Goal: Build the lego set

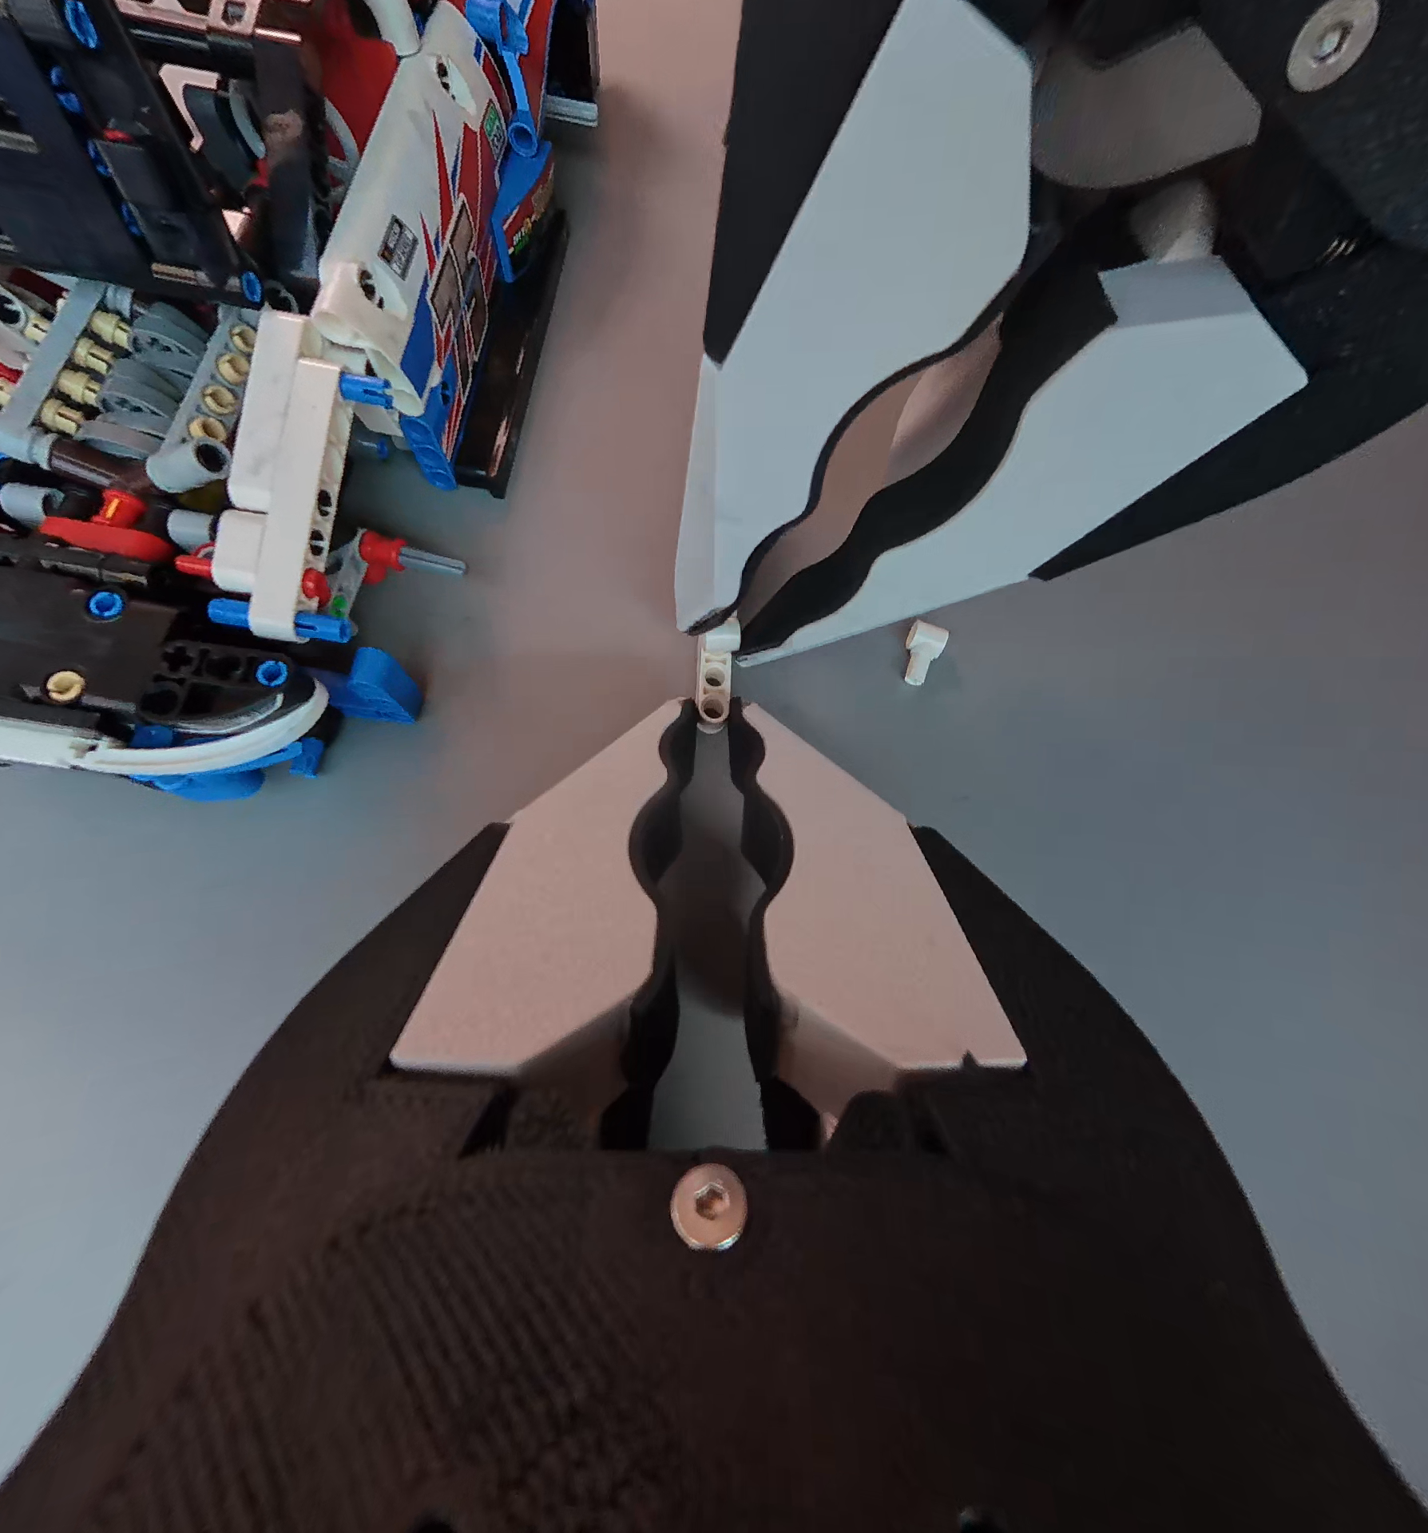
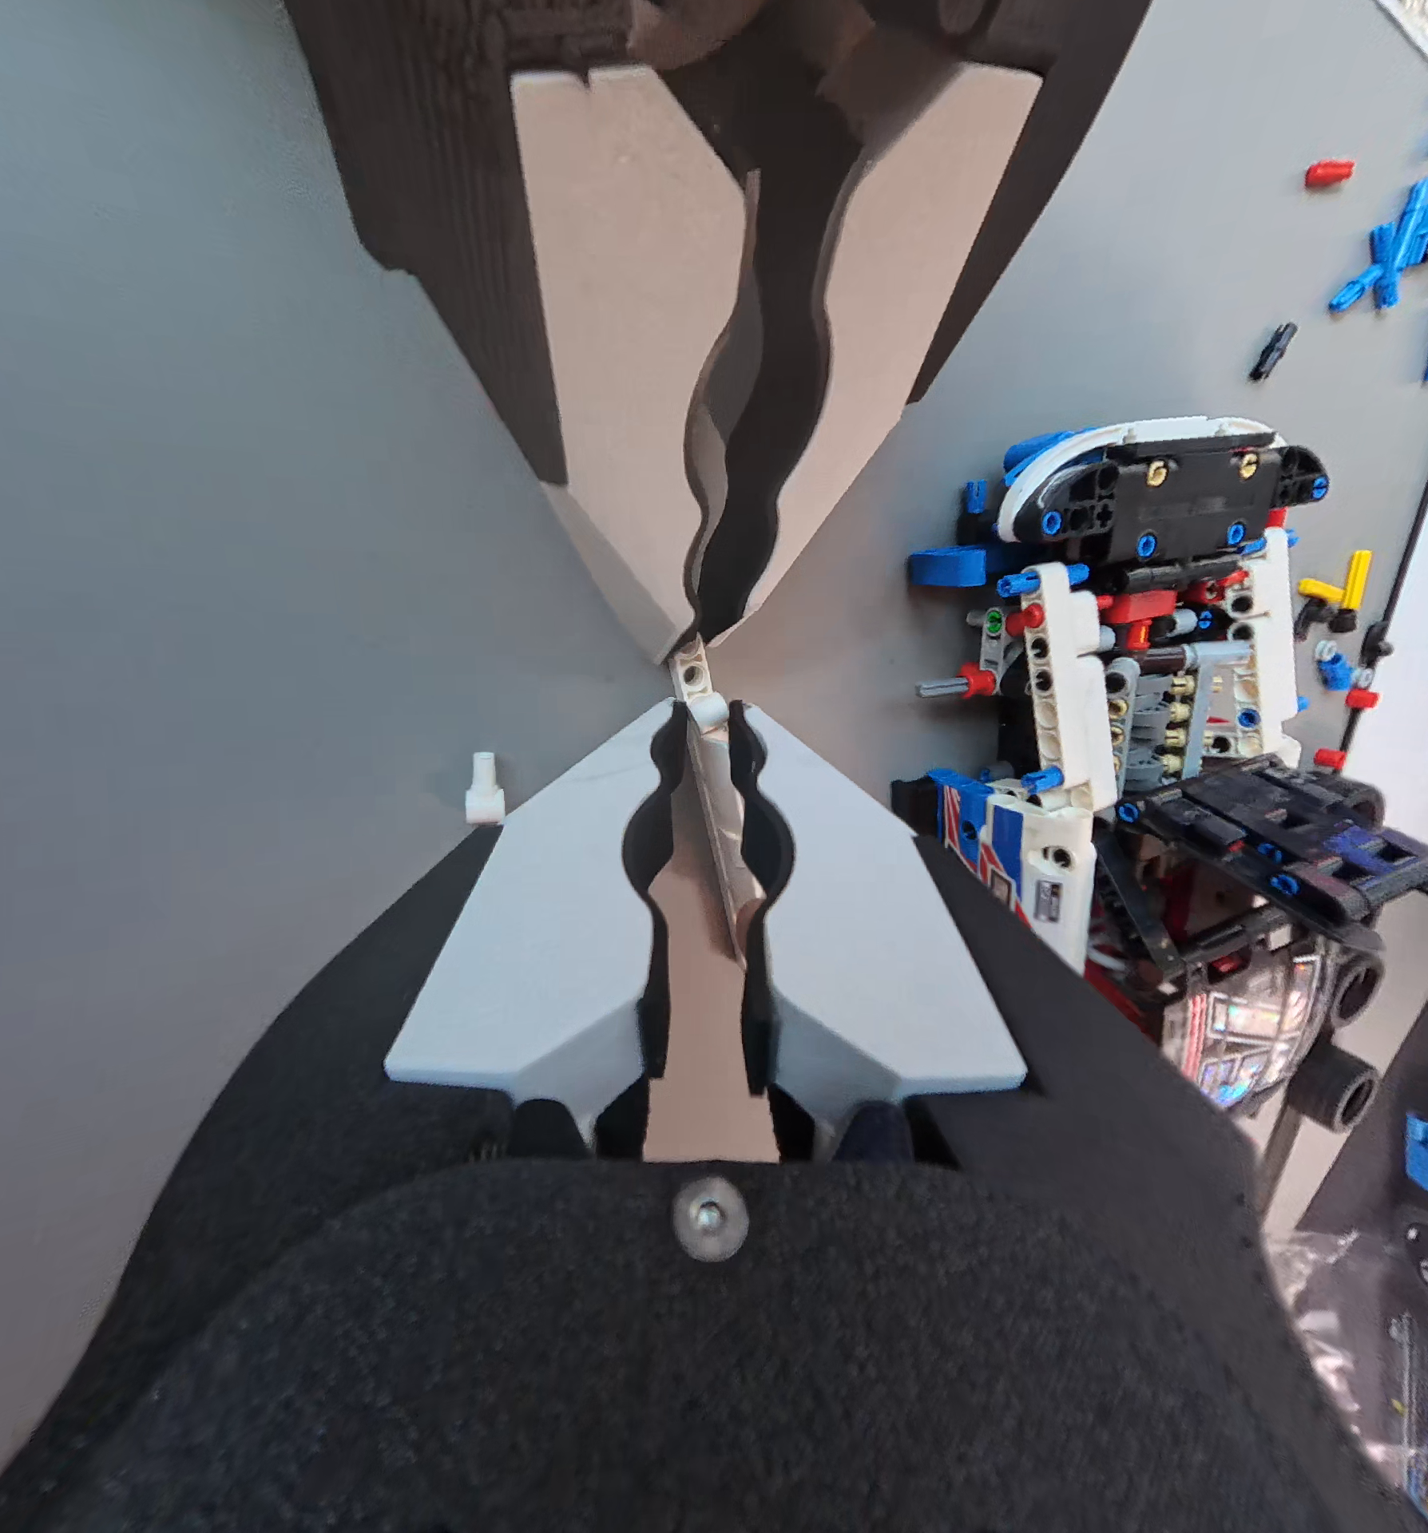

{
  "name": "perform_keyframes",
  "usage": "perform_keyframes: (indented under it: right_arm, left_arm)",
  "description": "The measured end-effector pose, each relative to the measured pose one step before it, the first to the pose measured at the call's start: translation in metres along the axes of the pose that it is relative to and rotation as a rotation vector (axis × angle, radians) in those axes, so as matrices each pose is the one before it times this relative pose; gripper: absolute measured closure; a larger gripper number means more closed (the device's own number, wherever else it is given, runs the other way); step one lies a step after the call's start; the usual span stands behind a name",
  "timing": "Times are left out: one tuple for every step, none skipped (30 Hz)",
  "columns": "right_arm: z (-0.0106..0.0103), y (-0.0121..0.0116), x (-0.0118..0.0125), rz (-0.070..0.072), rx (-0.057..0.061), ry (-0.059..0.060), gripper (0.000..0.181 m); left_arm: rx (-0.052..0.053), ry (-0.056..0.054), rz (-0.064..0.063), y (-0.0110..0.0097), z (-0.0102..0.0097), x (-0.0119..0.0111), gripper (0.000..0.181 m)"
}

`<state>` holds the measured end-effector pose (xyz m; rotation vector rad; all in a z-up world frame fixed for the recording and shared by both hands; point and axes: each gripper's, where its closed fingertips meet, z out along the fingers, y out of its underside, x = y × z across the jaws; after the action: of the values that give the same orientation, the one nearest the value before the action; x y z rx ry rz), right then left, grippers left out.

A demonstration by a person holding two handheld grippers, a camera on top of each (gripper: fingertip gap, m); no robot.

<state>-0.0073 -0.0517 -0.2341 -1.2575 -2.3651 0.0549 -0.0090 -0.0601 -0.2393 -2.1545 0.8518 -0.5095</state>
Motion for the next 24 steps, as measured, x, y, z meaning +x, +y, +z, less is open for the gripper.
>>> perform_keyframes:
  right_arm:
    - [-0.00061, -0.00098, 0.00126, -0.0249, 0.0273, 0.0063, 0.173]
    - [-0.00142, -0.00160, 0.00313, -0.0110, 0.0356, 0.0147, 0.173]
    - [-0.00223, -0.00211, 0.00331, 0.0039, 0.0415, 0.0111, 0.173]
    - [-0.00360, -0.00340, 0.00356, 0.0033, 0.0516, 0.0118, 0.173]
    - [-0.00470, -0.00400, 0.00532, 0.0115, 0.0558, 0.0245, 0.173]
    - [-0.00571, -0.00541, 0.00527, 0.0351, 0.0607, 0.0212, 0.173]
    - [-0.00644, -0.00850, 0.00223, 0.0513, 0.0748, -0.0044, 0.173]
    - [-0.00714, -0.01124, 0.00107, 0.0634, 0.0873, -0.0124, 0.174]
    - [-0.00628, -0.00815, 0.00295, 0.0676, 0.0681, -0.0017, 0.173]
    - [-0.00591, -0.00911, 0.00051, 0.0796, 0.0772, -0.0197, 0.173]
    - [-0.00543, -0.00956, -0.00252, 0.0888, 0.0796, -0.0385, 0.173]
    - [-0.00457, -0.00846, -0.00227, 0.0790, 0.0731, -0.0296, 0.173]
    - [-0.00387, -0.00661, -0.00266, 0.0626, 0.0611, -0.0271, 0.173]
    - [-0.00323, -0.00568, -0.00315, 0.0645, 0.0574, -0.0307, 0.173]
    - [-0.00296, -0.00646, -0.00212, 0.0772, 0.0634, -0.0263, 0.173]
    - [-0.00275, -0.00591, -0.00156, 0.0808, 0.0574, -0.0281, 0.173]
    - [-0.00225, -0.00431, -0.00129, 0.0786, 0.0460, -0.0280, 0.173]
    - [-0.00201, -0.00438, -0.00112, 0.0747, 0.0469, -0.0263, 0.174]
    - [-0.00175, -0.00494, -0.00123, 0.0722, 0.0506, -0.0259, 0.174]
    - [-0.00101, -0.00368, 0.00064, 0.0725, 0.0398, -0.0137, 0.174]
    - [-0.00060, -0.00283, 0.00166, 0.0669, 0.0313, -0.0099, 0.175]
    - [-0.00095, -0.00364, 0.00087, 0.0579, 0.0364, -0.0155, 0.174]
    - [-0.00087, -0.00264, 0.00360, 0.0547, 0.0270, 0.0009, 0.174]
    - [-0.00076, -0.00103, 0.00336, 0.0457, 0.0108, -0.0027, 0.174]
  left_arm:
    - [0.0102, -0.0064, 0.0167, -0.00101, -0.00141, -0.00103, 0.175]
    - [0.0200, -0.0132, 0.0210, -0.00233, -0.00249, -0.00219, 0.175]
    - [0.0264, -0.0092, 0.0161, -0.00321, -0.00355, -0.00206, 0.175]
    - [0.0348, -0.0017, 0.0076, -0.00446, -0.00448, -0.00147, 0.175]
    - [0.0502, -0.0050, 0.0041, -0.00697, -0.00587, -0.00213, 0.175]
    - [0.0586, 0.0024, 0.0062, -0.00870, -0.00655, -0.00124, 0.174]
    - [0.0664, 0.0121, 0.0053, -0.01066, -0.00664, 0.00052, 0.172]
    - [0.0723, 0.0083, 0.0035, -0.01219, -0.00630, 0.00064, 0.171]
    - [0.0699, 0.0076, 0.0043, -0.01231, -0.00598, 0.00113, 0.169]
    - [0.0639, 0.0075, 0.0022, -0.01170, -0.00526, 0.00156, 0.167]
    - [0.0605, 0.0214, -0.0016, -0.01132, -0.00433, 0.00379, 0.168]
    - [0.0461, 0.0277, -0.0097, -0.00878, -0.00309, 0.00465, 0.166]
    - [0.0322, 0.0209, -0.0182, -0.00621, -0.00226, 0.00306, 0.164]
    - [0.0288, 0.0210, -0.0209, -0.00507, -0.00178, 0.00306, 0.162]
    - [0.0187, 0.0275, -0.0215, -0.00315, -0.00100, 0.00414, 0.160]
    - [0.0090, 0.0171, -0.0208, -0.00120, 0.00001, 0.00257, 0.157]
    - [0.0048, 0.0044, -0.0167, -0.00020, 0.00065, 0.00072, 0.155]
    - [-0.0048, -0.0046, -0.0206, 0.00146, 0.00168, -0.00050, 0.155]
    - [-0.0108, 0.0010, -0.0245, 0.00236, 0.00289, 0.00080, 0.155]
    - [-0.0096, 0.0122, -0.0222, 0.00232, 0.00369, 0.00288, 0.155]
    - [-0.0125, -0.0012, -0.0224, 0.00265, 0.00384, 0.00081, 0.159]
    - [-0.0157, -0.0197, -0.0174, 0.00291, 0.00318, -0.00238, 0.167]
    - [-0.0038, -0.0084, -0.0173, 0.00099, 0.00187, -0.00123, 0.173]
    - [0.0062, 0.0024, -0.0362, -0.00059, 0.00068, -0.00060, 0.173]
